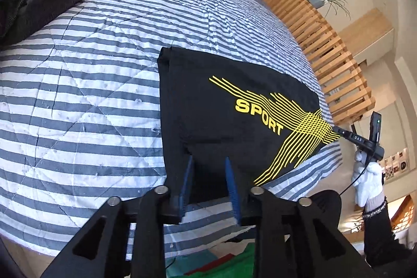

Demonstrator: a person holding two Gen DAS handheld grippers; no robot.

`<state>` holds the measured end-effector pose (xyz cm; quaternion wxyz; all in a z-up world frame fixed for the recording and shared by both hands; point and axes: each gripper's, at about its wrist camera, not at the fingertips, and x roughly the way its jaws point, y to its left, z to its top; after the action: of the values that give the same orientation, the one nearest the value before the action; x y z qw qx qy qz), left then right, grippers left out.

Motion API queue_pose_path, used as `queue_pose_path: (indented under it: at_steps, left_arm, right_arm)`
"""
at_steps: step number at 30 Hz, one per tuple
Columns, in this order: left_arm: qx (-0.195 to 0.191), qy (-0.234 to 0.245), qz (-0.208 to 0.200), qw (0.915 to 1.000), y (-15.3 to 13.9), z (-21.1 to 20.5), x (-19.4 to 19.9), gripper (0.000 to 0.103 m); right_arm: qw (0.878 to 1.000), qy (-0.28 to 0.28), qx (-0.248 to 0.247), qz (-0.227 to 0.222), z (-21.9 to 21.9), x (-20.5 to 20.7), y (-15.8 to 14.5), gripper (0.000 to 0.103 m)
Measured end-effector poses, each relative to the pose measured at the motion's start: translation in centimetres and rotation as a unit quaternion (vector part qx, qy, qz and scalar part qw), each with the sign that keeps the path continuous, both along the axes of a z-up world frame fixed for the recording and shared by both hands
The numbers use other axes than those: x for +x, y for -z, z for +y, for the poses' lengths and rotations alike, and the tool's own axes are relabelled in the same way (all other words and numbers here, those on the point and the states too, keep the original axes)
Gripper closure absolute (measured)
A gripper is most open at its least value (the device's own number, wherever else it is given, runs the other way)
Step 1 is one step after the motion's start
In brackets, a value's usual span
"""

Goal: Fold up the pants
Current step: 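Fold the shorts' leg over toward the waistband with both tools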

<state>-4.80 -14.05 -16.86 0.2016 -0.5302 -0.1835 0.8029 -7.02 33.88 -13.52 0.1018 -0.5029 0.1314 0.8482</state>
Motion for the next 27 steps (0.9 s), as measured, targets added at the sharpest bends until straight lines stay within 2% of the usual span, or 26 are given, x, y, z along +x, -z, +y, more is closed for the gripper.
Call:
queue_pose_path:
  at_steps: [1,4,8,11,13,15,16,23,27]
  left_arm:
    - [-0.008,-0.003,0.0,1.0,0.1,0.1,0.0,0.056]
    - [-0.011,-0.003,-0.009,0.9999,1.0,0.5,-0.4,0.05]
    - [-0.054,0.003,-0.024,0.9983,2.3,1.5,-0.8,0.051]
    - [-0.038,-0.006,-0.023,0.999,1.7,0.9,-1.9,0.051]
    - [-0.046,-0.013,-0.012,0.9988,0.9,0.8,-3.4,0.051]
    - [-0.058,-0.015,-0.004,0.9982,0.2,1.0,-5.3,0.051]
    - [-0.061,-0.018,-0.002,0.998,-0.1,1.1,-6.2,0.051]
    - [-0.13,-0.015,0.007,0.9914,0.3,3.7,-12.5,0.051]
    - [-0.183,-0.01,0.001,0.9831,1.8,5.0,-14.4,0.051]
  right_arm:
    - [1.0,-0.005,-0.003,-0.004,-0.2,-0.1,0.2,0.079]
    - [1.0,-0.013,-0.009,-0.013,-0.8,-0.2,0.9,0.077]
    - [0.999,-0.024,-0.002,-0.028,-1.5,-0.1,1.7,0.077]
    - [0.999,-0.038,-0.003,-0.036,-1.5,0.1,1.9,0.077]
    - [0.998,-0.04,-0.009,-0.037,-1.3,0.3,1.8,0.075]
    - [0.998,-0.041,-0.018,-0.039,-1.0,0.4,1.6,0.066]
    - [0.998,-0.039,-0.023,-0.037,-0.8,0.5,1.5,0.064]
    - [0.999,0.0,-0.034,0.027,1.4,-0.2,-1.9,0.064]
    - [1.0,-0.013,-0.027,0.009,1.4,-3.7,-1.5,0.064]
